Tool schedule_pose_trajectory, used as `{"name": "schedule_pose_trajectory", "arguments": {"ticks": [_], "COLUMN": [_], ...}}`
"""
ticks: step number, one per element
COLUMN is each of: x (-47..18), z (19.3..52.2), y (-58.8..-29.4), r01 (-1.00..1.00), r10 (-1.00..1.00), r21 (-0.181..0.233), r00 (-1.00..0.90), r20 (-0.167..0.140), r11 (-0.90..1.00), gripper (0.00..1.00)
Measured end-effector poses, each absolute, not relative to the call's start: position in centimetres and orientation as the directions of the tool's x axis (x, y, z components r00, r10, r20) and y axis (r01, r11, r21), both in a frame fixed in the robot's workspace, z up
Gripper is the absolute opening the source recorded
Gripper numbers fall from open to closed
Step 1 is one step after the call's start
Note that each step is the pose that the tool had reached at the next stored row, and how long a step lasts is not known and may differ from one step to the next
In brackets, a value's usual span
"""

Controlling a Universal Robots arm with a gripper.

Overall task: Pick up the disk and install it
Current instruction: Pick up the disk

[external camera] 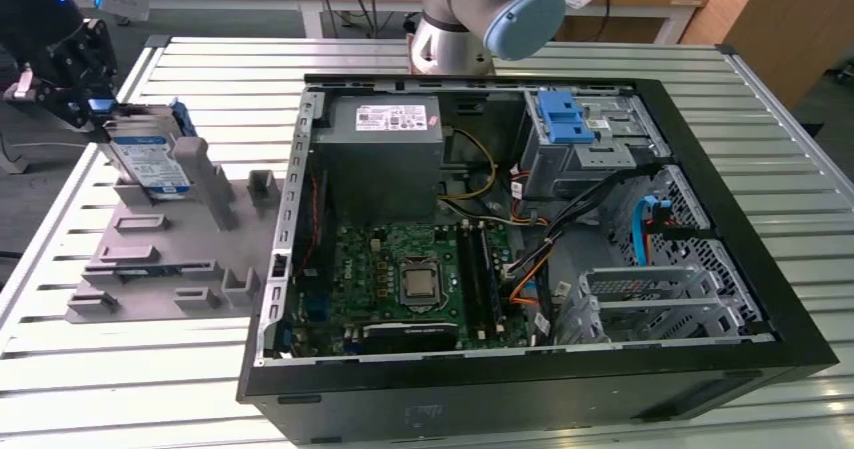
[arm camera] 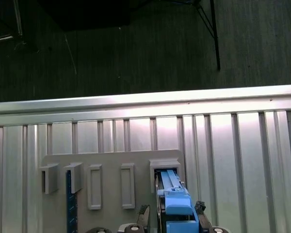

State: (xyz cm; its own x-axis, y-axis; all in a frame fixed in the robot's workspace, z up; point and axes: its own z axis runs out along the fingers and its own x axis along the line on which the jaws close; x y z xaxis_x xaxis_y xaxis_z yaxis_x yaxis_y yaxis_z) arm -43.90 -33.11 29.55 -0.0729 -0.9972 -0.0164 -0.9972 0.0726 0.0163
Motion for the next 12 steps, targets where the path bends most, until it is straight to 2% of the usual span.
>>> {"name": "schedule_pose_trajectory", "arguments": {"ticks": [12], "x": [-43.89], "z": [29.11], "y": [-32.97], "r01": [-0.997], "r10": [-0.997], "r21": [0.016], "r00": [-0.072], "r20": [-0.016], "r11": [0.072], "gripper": [0.46]}}
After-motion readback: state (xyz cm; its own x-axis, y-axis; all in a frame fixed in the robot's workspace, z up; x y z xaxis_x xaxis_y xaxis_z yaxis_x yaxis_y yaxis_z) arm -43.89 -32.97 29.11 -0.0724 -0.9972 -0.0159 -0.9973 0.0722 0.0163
